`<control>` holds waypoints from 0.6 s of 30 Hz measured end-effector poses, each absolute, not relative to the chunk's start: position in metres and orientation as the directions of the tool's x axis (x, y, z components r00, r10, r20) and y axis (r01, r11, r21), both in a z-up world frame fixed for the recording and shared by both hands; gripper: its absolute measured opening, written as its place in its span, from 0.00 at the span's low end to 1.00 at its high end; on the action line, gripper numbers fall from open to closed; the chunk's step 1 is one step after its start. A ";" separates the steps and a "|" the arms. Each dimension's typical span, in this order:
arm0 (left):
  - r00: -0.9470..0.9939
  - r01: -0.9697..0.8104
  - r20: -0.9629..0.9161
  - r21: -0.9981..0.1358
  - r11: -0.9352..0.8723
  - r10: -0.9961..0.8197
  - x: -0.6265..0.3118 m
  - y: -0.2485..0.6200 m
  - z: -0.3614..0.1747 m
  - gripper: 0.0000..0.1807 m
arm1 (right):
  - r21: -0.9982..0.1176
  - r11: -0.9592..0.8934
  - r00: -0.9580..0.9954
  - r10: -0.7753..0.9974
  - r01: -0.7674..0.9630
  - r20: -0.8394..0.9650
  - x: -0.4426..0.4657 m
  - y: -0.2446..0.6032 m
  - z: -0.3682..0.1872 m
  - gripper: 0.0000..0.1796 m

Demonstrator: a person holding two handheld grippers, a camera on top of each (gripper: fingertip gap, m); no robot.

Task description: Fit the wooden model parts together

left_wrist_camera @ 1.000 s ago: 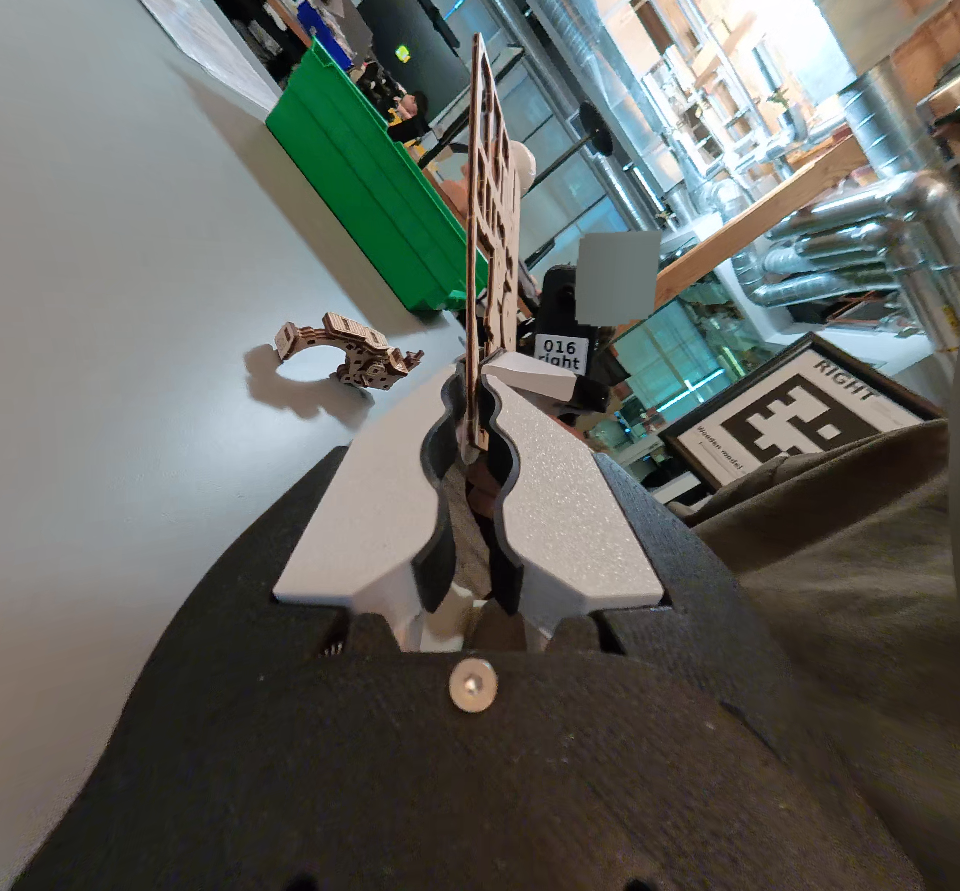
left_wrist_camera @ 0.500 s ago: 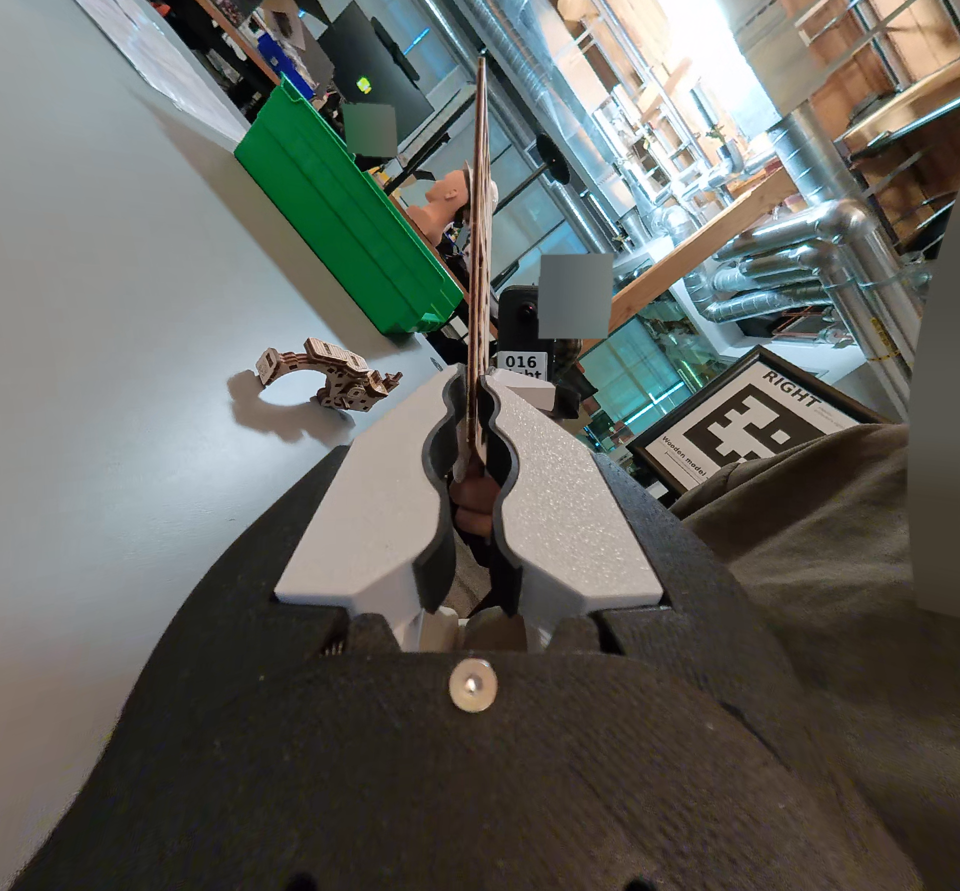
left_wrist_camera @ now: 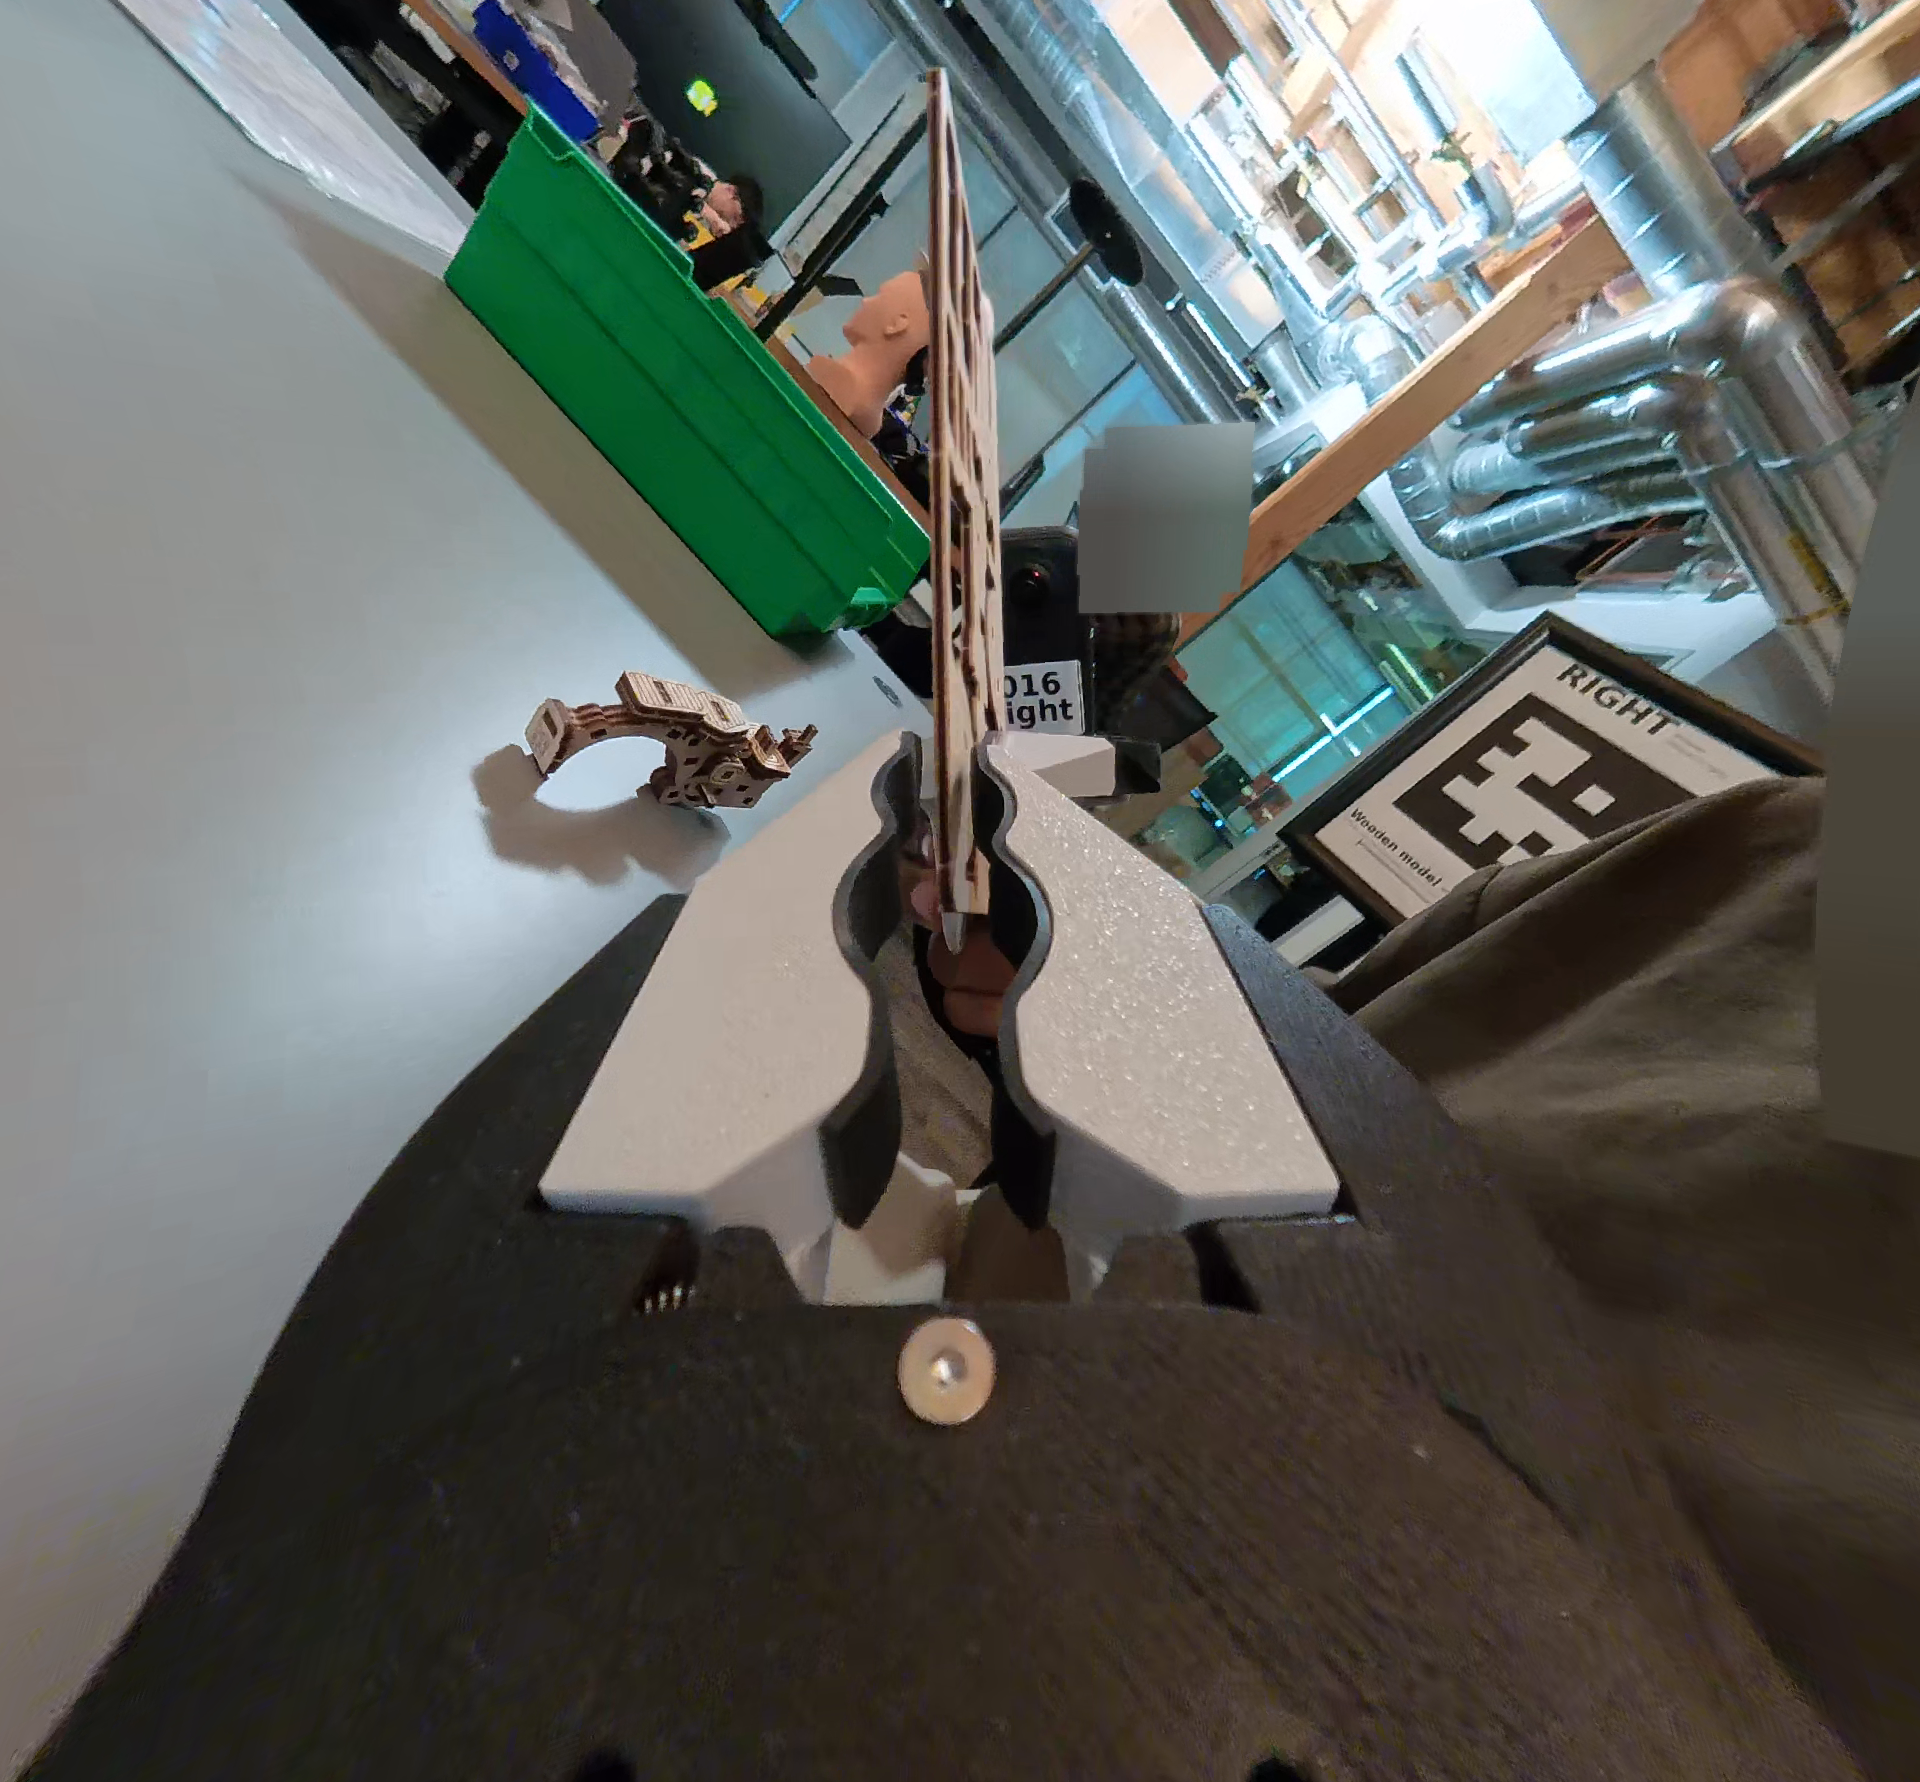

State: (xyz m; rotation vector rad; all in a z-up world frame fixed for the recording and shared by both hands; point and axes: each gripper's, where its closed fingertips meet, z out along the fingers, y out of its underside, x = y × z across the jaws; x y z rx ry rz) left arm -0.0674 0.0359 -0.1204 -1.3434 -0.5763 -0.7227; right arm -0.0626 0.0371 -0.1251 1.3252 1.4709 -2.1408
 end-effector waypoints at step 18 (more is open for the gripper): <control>0.752 0.658 0.653 -0.753 0.027 -0.091 -0.070 0.029 -0.118 0.04 | -0.637 -0.435 -0.573 0.286 0.636 -0.768 -0.058 0.031 -0.128 0.00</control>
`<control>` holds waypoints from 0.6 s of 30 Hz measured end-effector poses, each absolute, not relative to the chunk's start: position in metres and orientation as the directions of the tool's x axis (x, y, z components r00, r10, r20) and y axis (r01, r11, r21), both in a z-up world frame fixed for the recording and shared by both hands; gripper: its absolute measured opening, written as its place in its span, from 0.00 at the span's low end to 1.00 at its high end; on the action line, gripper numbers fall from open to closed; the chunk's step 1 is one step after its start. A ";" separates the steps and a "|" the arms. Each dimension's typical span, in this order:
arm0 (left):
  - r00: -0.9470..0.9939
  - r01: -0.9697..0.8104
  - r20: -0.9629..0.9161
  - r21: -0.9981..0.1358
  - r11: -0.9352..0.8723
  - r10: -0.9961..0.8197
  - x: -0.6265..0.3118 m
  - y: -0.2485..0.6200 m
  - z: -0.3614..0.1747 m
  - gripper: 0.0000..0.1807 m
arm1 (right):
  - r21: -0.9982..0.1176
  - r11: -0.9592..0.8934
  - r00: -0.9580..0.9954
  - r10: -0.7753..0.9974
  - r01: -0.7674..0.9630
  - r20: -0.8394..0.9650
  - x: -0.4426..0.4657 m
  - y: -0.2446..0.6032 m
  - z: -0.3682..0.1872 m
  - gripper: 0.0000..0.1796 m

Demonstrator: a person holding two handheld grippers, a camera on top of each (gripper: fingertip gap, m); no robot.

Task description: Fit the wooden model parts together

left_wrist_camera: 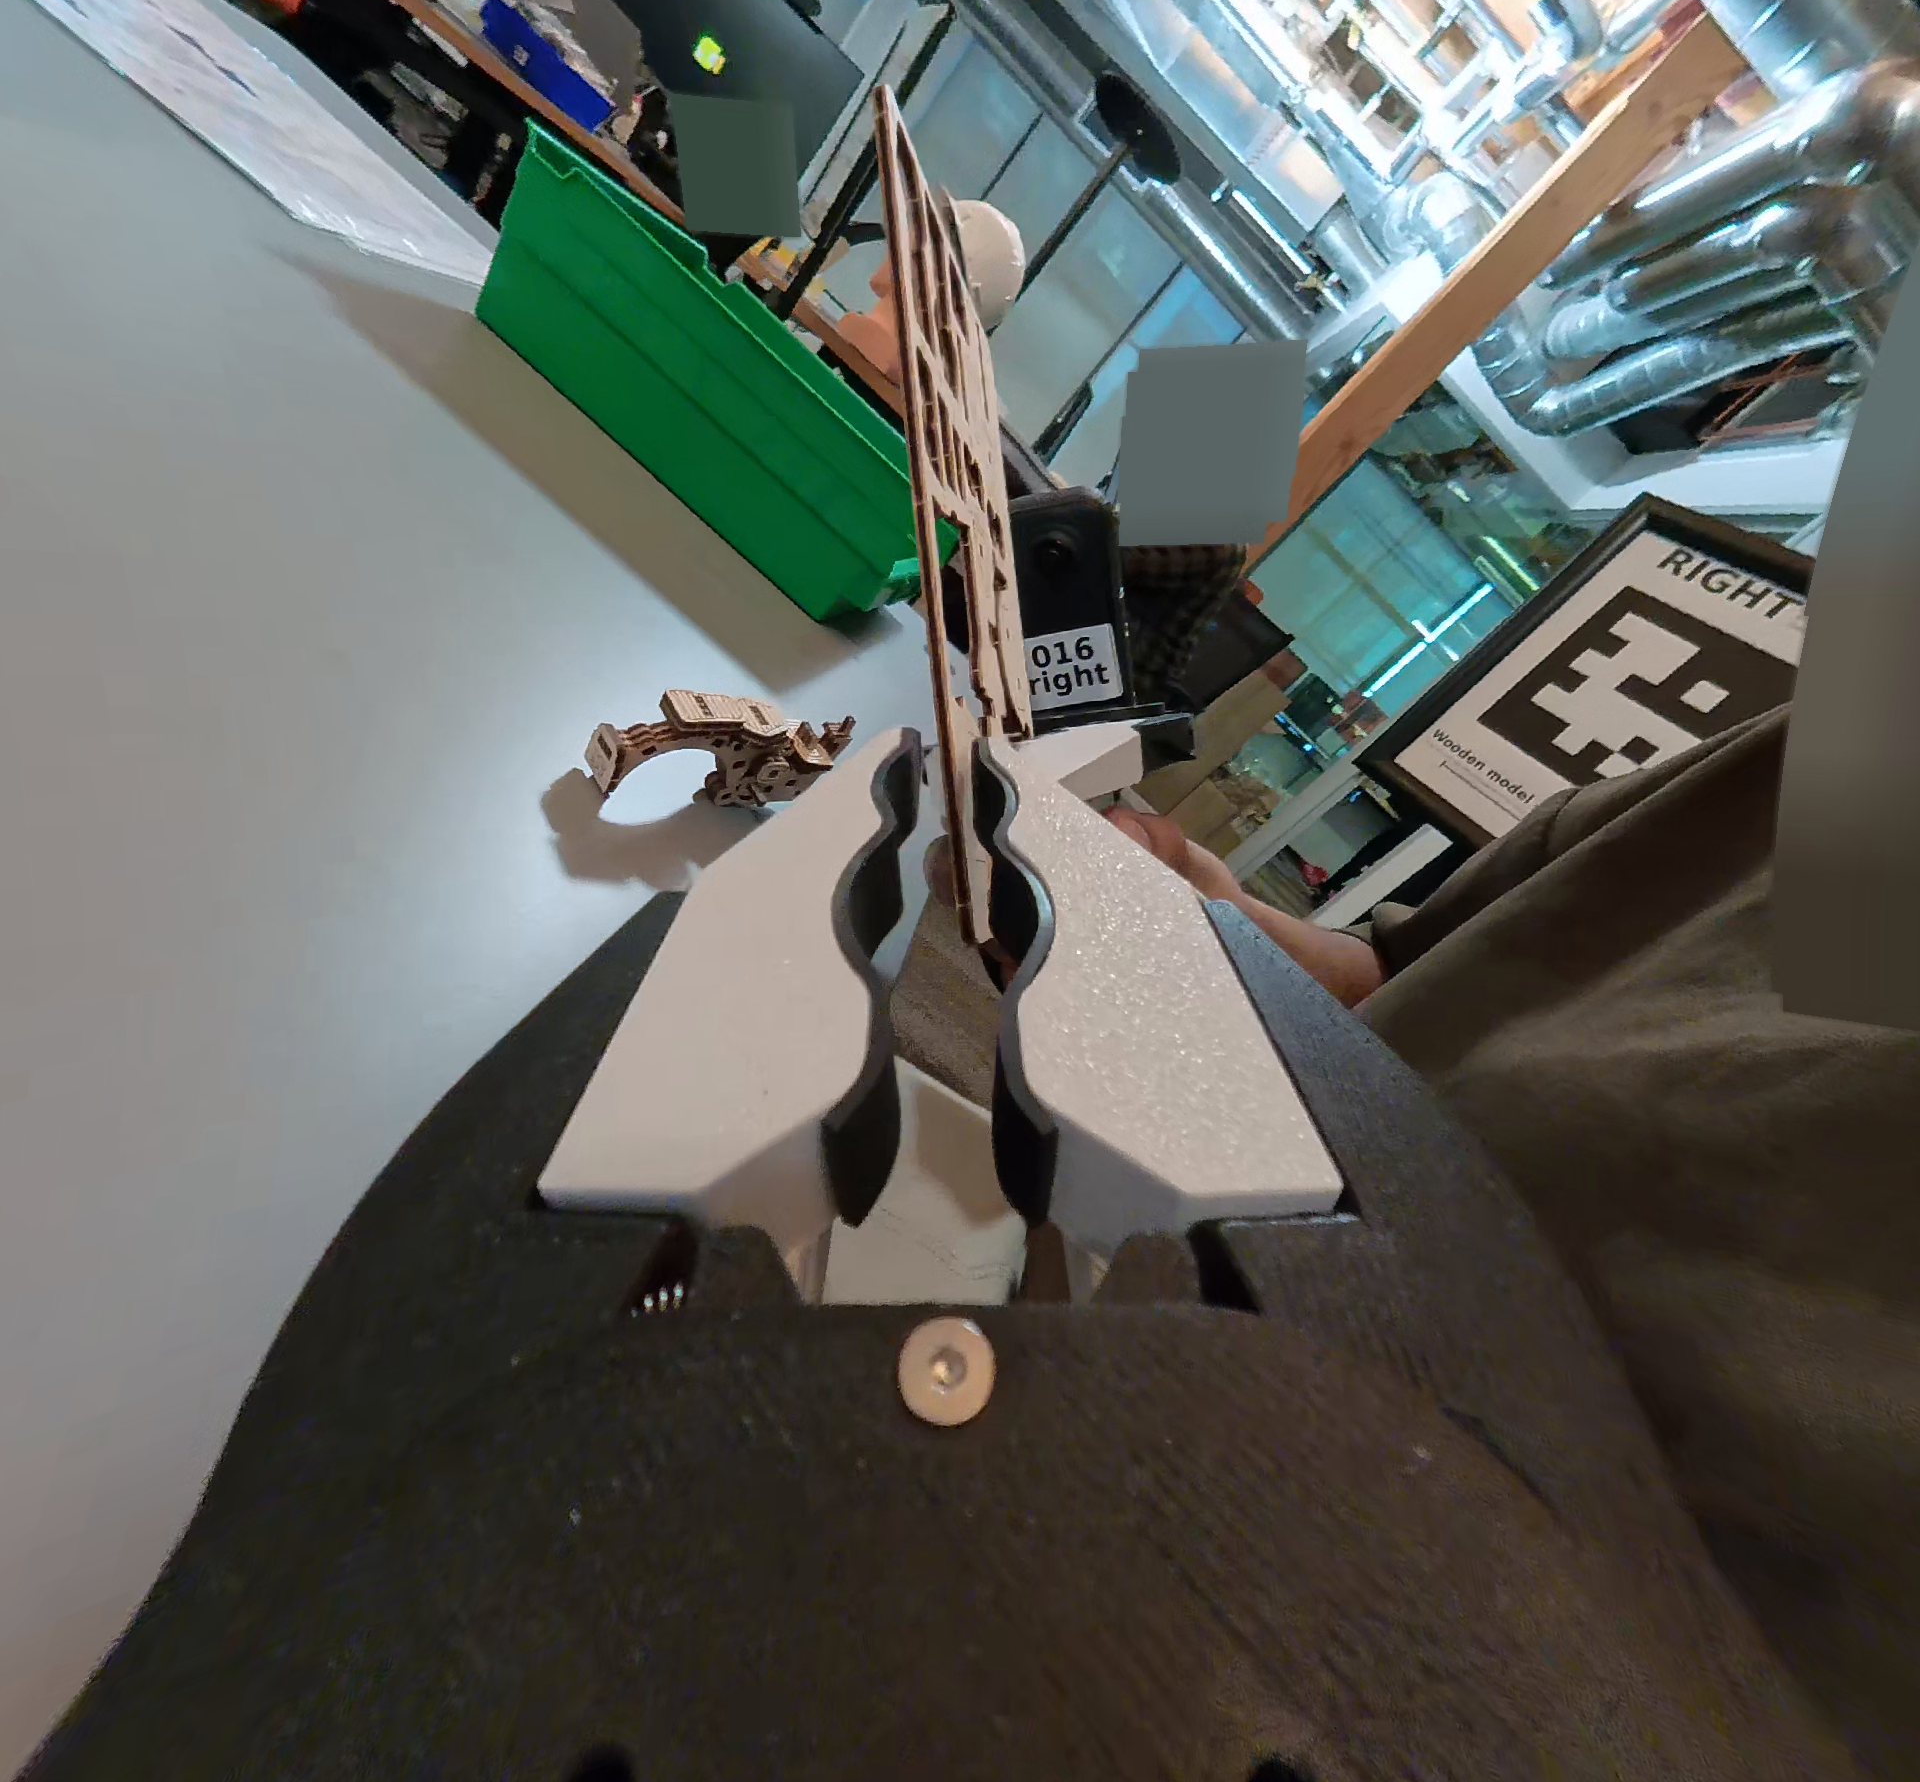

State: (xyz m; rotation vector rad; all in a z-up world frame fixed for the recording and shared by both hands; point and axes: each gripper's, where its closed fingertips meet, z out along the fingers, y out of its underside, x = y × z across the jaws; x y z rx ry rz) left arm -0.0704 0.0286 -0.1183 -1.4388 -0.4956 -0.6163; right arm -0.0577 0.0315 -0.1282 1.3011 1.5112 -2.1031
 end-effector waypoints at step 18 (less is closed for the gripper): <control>0.760 0.647 0.645 -0.763 -0.009 -0.072 -0.066 0.032 -0.124 0.10 | -0.638 -0.453 -0.566 0.302 0.623 -0.767 -0.061 0.039 -0.127 0.01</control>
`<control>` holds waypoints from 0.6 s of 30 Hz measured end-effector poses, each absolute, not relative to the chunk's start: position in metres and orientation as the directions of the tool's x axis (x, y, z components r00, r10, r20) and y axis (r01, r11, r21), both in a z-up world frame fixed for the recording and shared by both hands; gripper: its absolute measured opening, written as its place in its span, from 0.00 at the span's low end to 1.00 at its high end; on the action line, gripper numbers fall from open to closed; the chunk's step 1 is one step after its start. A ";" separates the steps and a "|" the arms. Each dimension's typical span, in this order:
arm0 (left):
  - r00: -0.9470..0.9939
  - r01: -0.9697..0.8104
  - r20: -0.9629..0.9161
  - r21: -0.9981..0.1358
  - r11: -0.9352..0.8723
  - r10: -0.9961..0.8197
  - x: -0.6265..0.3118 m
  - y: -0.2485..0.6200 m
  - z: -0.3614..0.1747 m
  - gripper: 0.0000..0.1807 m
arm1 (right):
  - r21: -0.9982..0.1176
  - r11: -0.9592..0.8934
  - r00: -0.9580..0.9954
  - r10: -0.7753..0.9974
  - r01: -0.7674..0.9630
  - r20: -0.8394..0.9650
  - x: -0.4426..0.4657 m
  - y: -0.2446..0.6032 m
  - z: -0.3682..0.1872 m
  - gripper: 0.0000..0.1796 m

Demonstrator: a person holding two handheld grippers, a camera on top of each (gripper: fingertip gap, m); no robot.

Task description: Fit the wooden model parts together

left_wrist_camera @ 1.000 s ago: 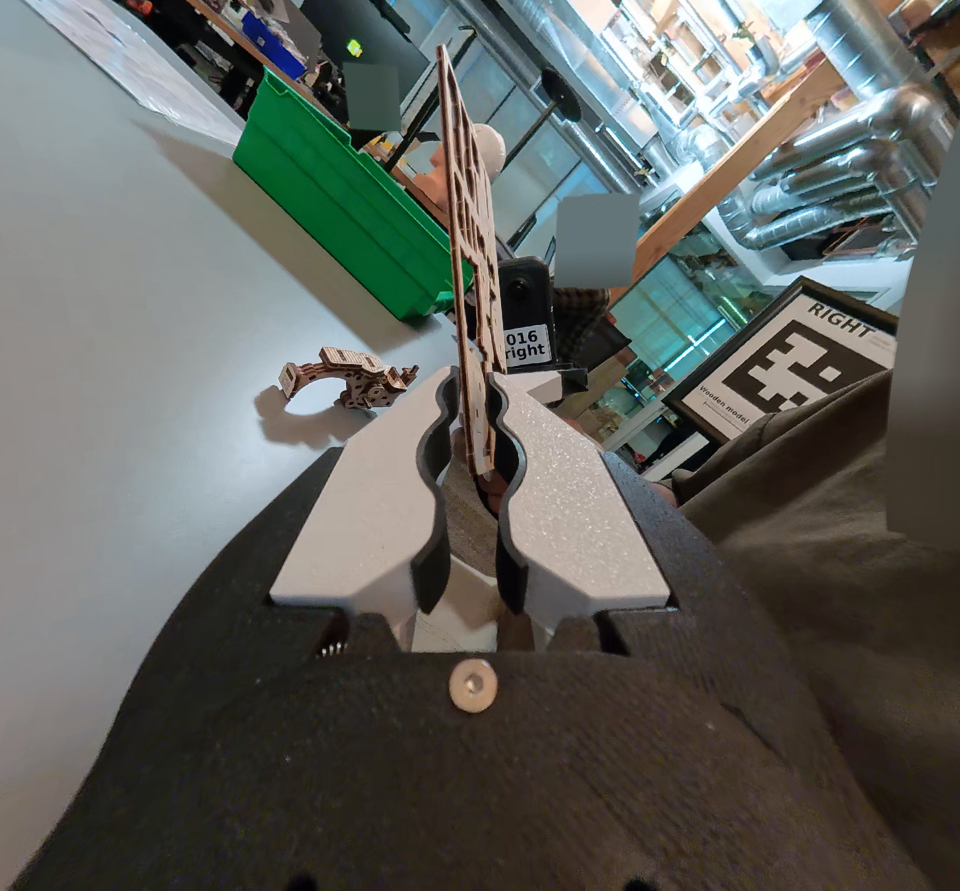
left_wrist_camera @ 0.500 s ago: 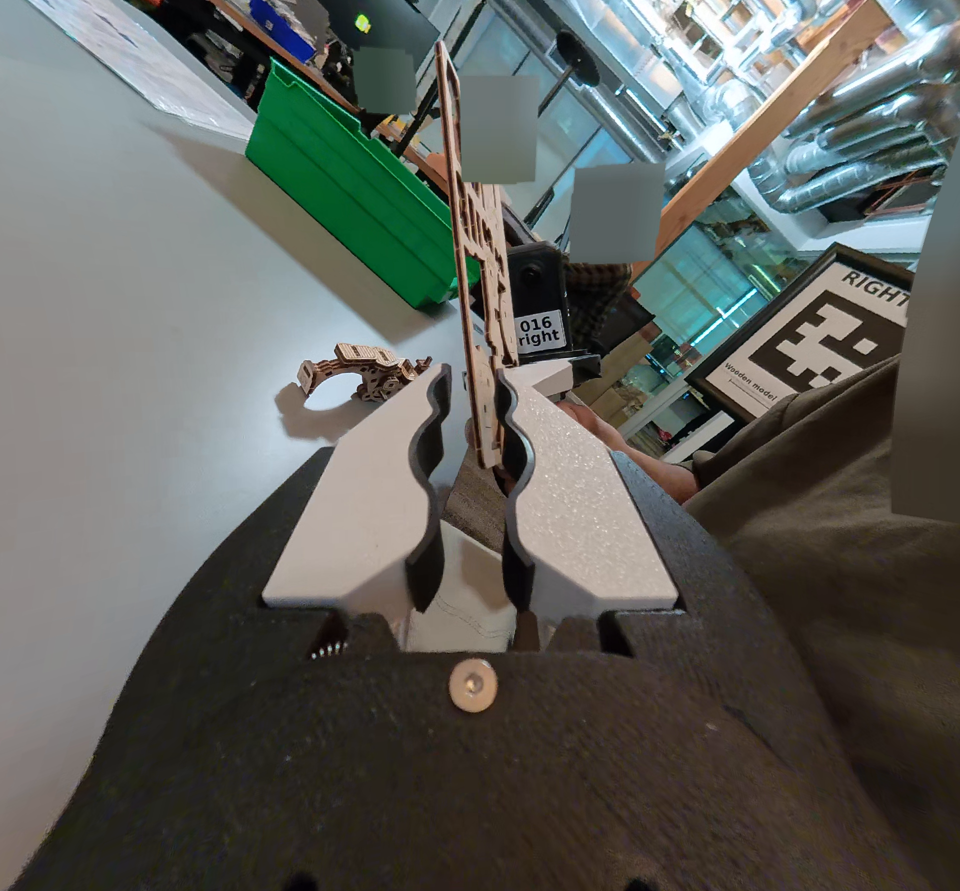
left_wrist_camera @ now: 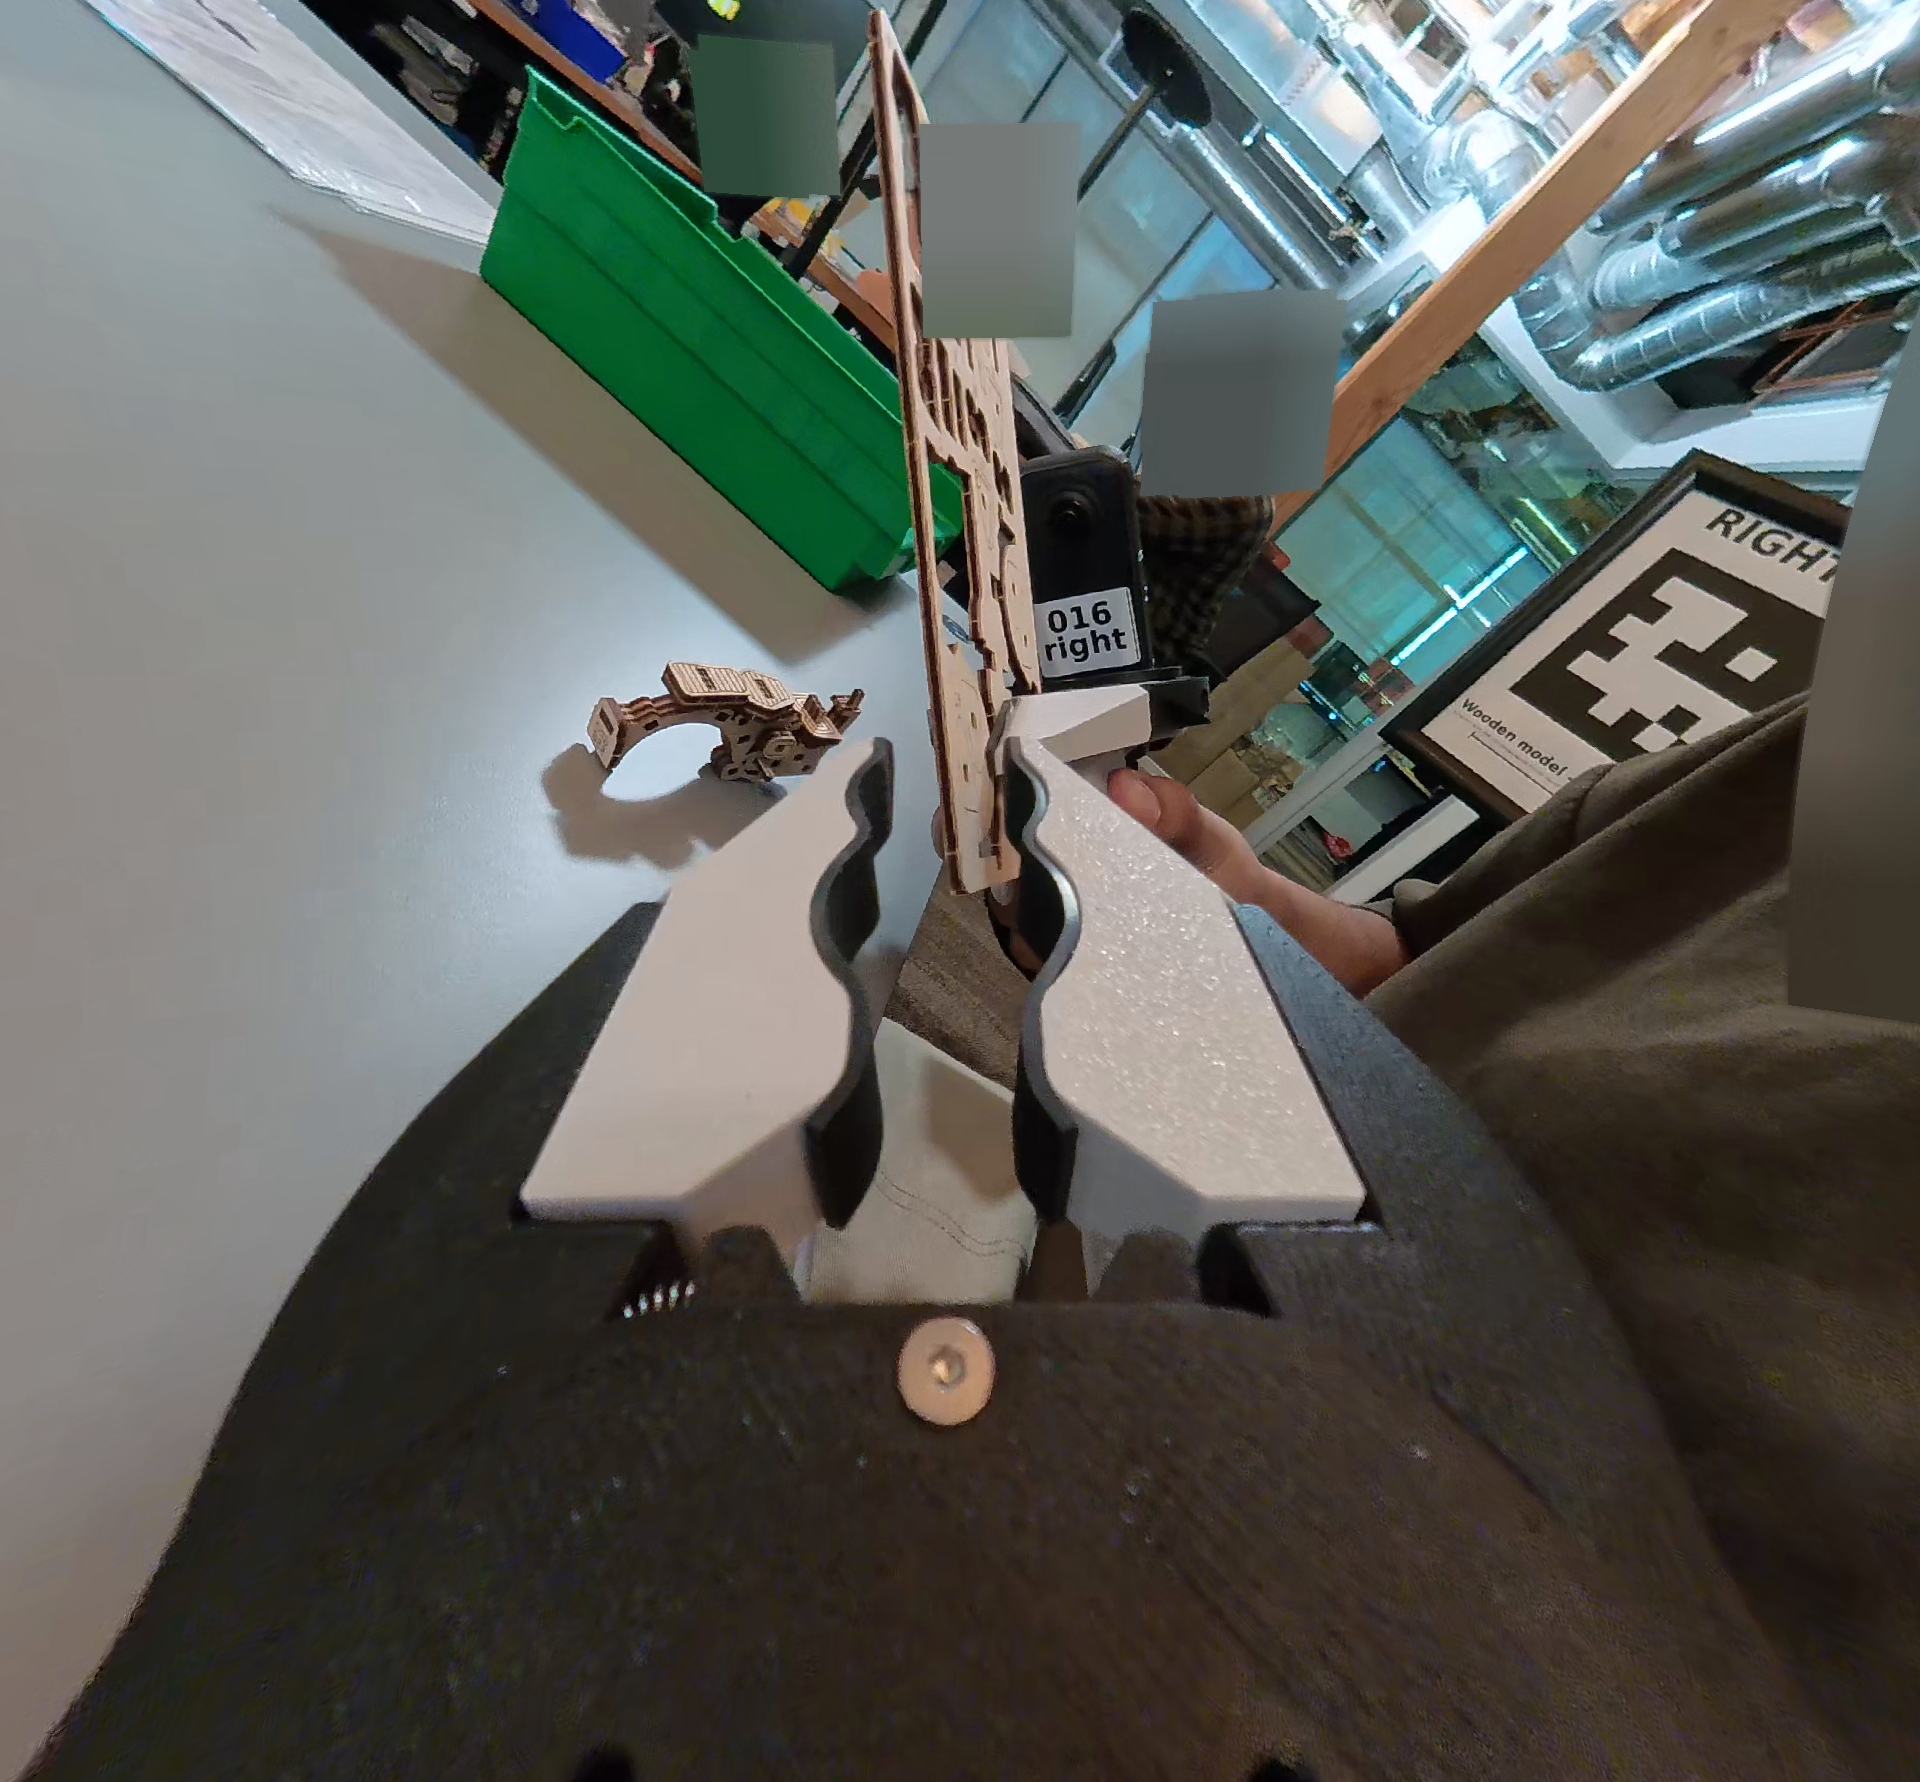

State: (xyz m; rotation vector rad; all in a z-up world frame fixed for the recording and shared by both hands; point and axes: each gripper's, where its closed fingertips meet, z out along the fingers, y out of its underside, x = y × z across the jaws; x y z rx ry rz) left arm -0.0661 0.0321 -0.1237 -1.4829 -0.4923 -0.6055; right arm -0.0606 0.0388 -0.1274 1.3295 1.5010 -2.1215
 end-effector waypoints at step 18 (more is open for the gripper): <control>0.764 0.638 0.642 -0.767 -0.075 -0.062 -0.060 0.036 -0.133 0.09 | -0.697 -0.379 -0.569 0.405 0.608 -0.716 -0.060 0.038 -0.137 0.00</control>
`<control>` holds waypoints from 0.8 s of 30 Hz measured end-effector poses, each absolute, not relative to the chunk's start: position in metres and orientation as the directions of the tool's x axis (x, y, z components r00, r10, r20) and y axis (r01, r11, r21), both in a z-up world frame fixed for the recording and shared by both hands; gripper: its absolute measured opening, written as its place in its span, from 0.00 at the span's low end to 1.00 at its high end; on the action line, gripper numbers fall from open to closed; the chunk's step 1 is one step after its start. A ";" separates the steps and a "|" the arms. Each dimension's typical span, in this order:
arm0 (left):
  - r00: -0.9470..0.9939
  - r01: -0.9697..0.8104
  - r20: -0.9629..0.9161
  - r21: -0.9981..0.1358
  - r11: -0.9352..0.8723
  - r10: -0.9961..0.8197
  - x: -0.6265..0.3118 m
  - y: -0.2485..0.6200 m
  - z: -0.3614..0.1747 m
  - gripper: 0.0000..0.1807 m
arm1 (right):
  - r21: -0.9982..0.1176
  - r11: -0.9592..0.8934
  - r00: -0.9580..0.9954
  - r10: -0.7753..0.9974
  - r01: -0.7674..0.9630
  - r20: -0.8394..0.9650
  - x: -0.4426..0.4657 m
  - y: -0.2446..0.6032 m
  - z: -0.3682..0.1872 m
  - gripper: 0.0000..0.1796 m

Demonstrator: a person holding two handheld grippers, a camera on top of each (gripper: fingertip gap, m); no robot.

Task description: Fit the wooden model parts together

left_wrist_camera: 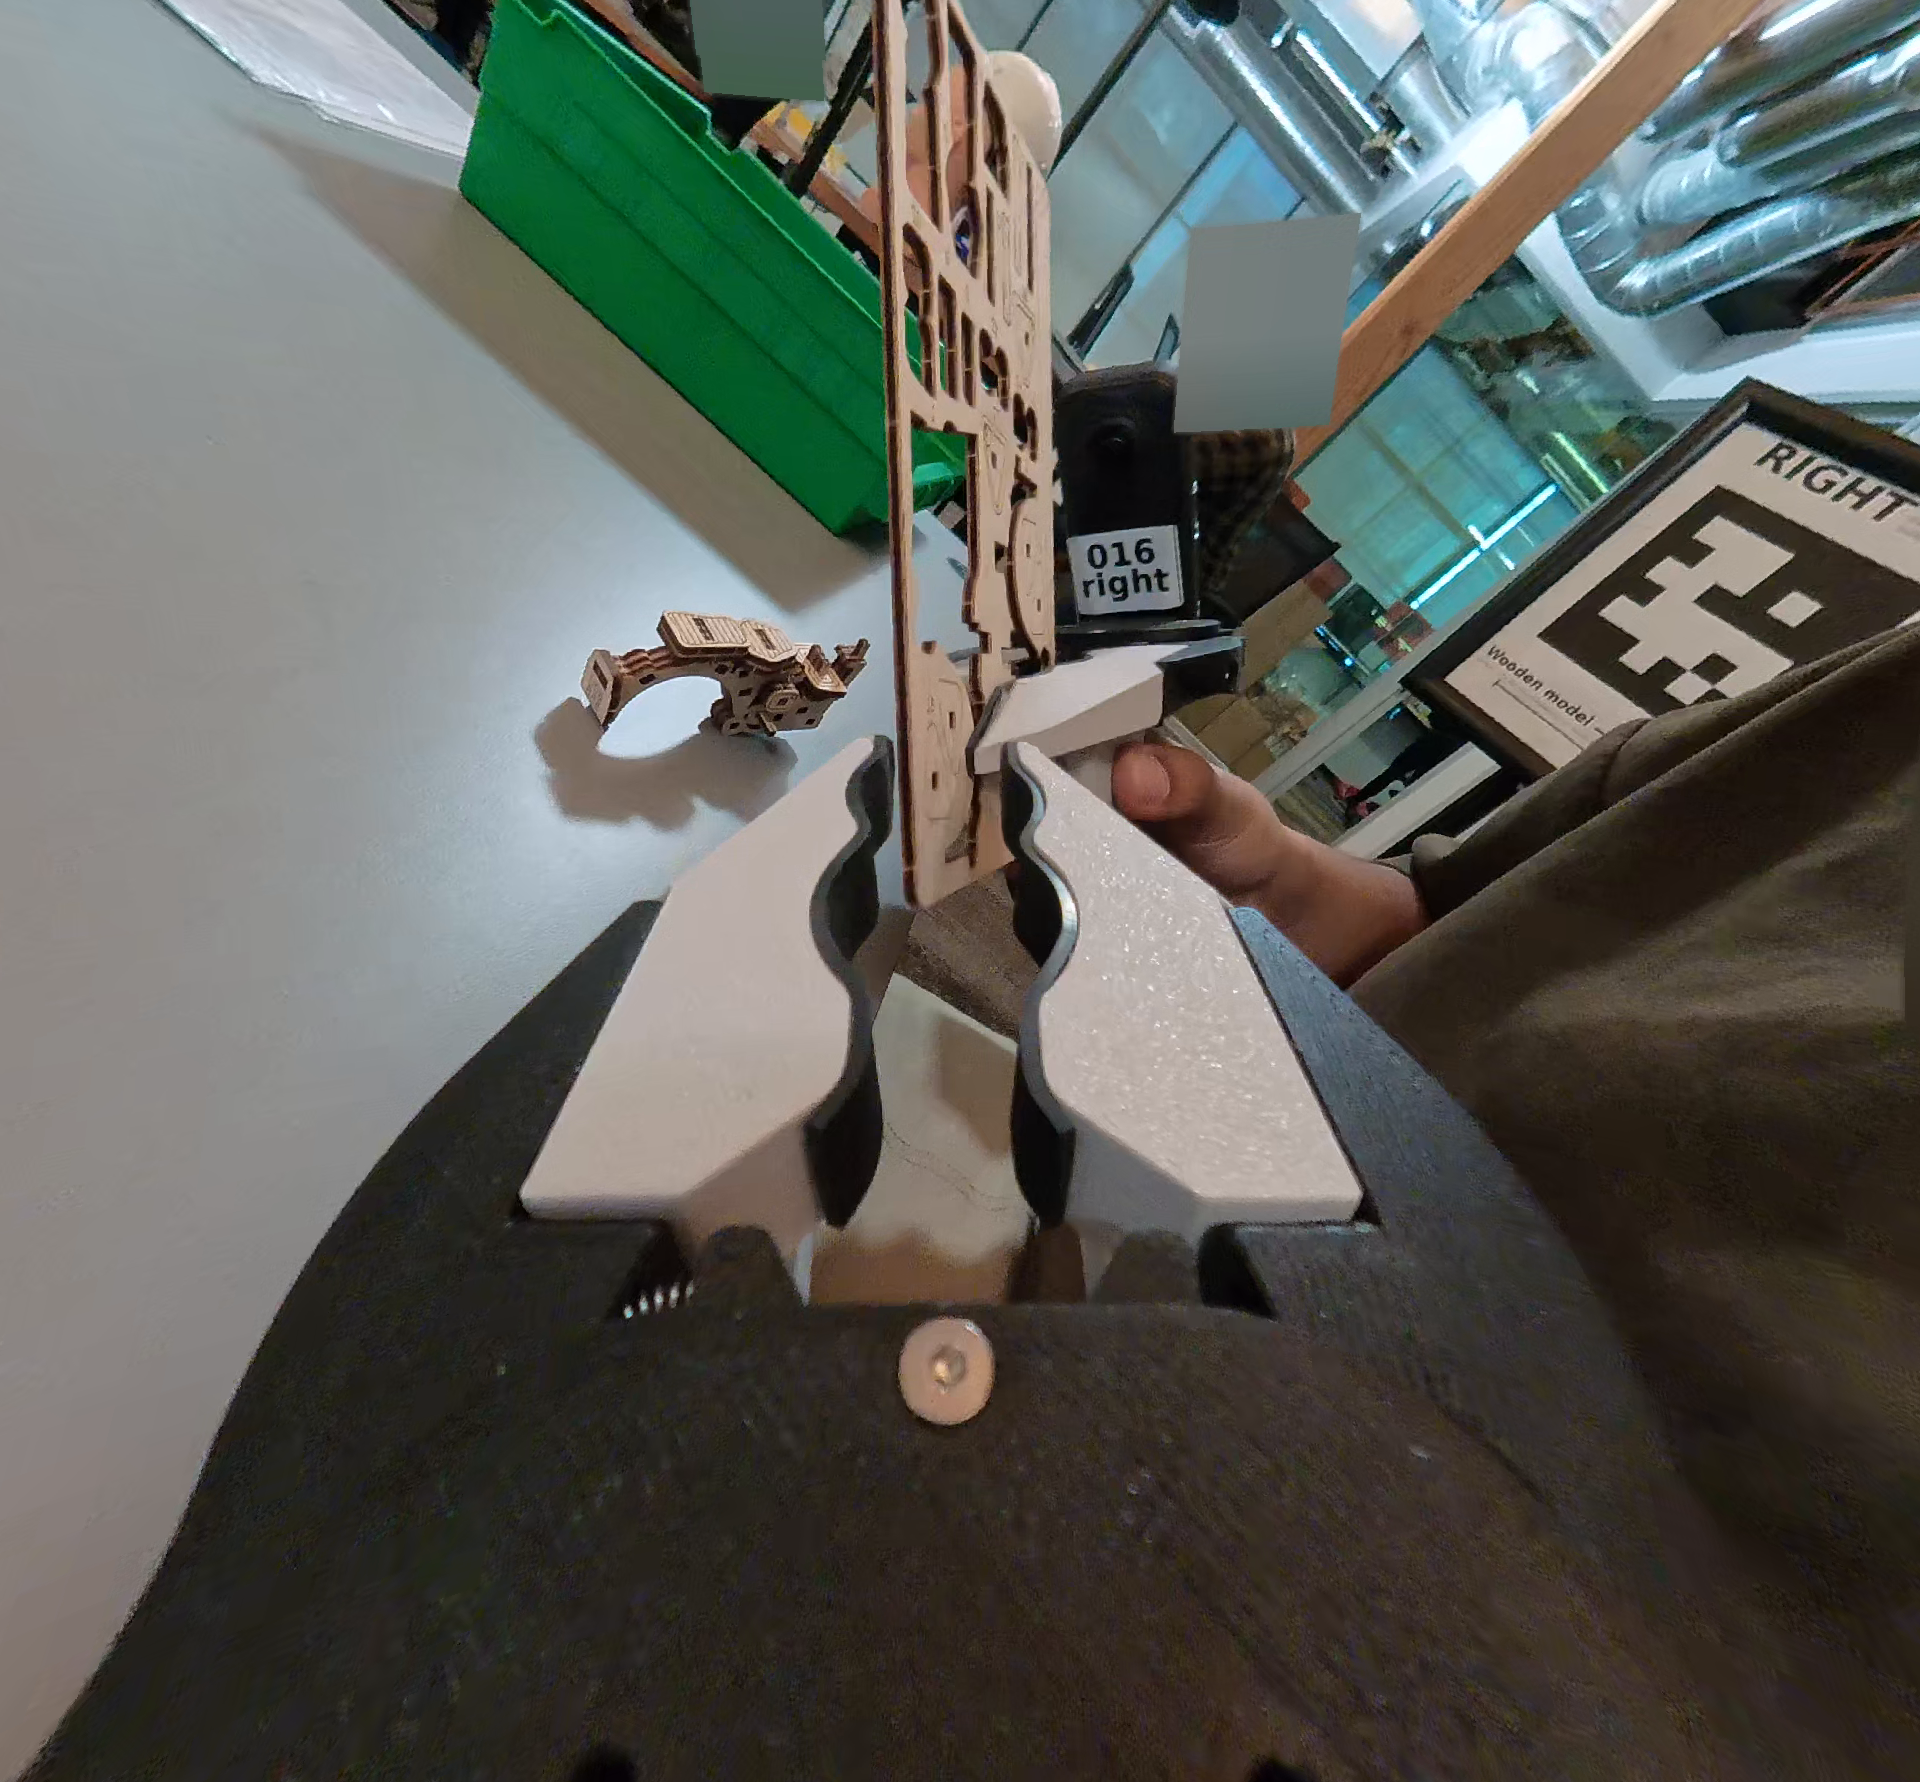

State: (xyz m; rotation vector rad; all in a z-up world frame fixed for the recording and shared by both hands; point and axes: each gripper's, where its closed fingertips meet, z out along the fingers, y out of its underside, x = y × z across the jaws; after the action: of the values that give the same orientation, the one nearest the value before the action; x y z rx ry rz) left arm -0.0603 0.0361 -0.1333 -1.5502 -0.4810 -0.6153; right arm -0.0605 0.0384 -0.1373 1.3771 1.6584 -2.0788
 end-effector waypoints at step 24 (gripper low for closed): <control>0.770 0.636 0.638 -0.768 -0.070 0.004 -0.065 0.038 -0.140 0.02 | -0.803 -0.234 -0.594 0.566 0.549 -0.571 -0.057 0.033 -0.146 0.01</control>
State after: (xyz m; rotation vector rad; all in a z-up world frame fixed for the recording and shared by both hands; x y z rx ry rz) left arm -0.0651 0.0376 -0.1396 -1.5701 -0.5301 -0.5620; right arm -0.0572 0.0332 -0.1459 1.4213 1.9523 -2.0309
